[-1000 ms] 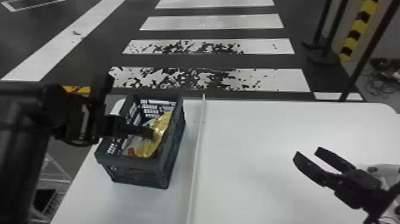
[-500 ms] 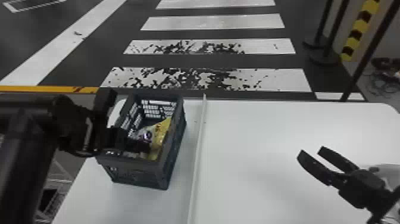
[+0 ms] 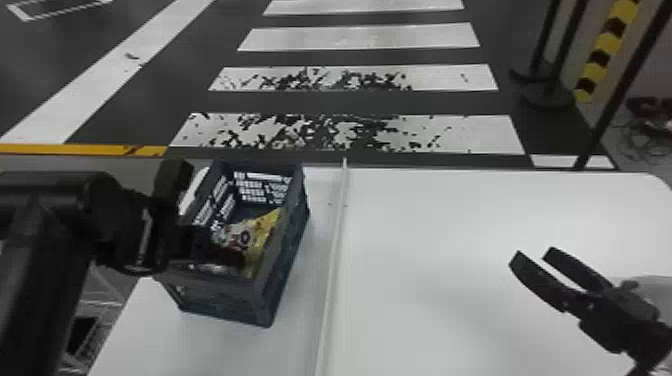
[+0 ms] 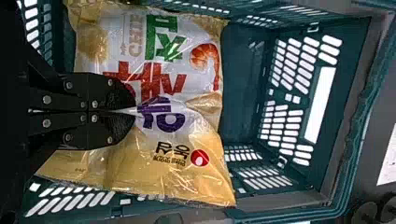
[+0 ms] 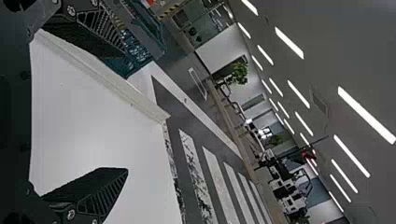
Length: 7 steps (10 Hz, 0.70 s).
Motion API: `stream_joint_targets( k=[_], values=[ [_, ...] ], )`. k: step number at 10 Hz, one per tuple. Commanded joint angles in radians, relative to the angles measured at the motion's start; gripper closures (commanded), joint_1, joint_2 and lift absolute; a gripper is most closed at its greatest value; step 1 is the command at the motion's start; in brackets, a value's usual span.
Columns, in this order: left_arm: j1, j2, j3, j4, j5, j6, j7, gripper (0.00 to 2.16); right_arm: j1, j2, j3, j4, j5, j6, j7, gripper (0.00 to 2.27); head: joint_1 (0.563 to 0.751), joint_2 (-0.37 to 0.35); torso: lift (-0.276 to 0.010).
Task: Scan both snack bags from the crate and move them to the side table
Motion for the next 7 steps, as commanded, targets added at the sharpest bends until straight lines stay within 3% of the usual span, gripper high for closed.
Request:
stream_joint_targets(
  k=[1,3,7],
  values=[
    [0.009,0.000,0.011,-0.049,0.012,0.001,0.028,2.14,0.008,-0.004,-0.006,-0.001,-0.005,-0.005,0.002,0.12,0.695,0.115,-0.095],
    [0.027,0.000,0.050,-0.149,0.055,0.001,0.080,2.14,0.011,-0.006,-0.012,-0.002,-0.011,-0.002,0.000,0.12,0.695,0.114,-0.095],
    [0.043,-0.023,0.077,-0.258,0.098,0.001,0.140,2.14,0.009,-0.006,-0.016,-0.010,-0.013,-0.002,-0.002,0.12,0.695,0.099,-0.095]
  ],
)
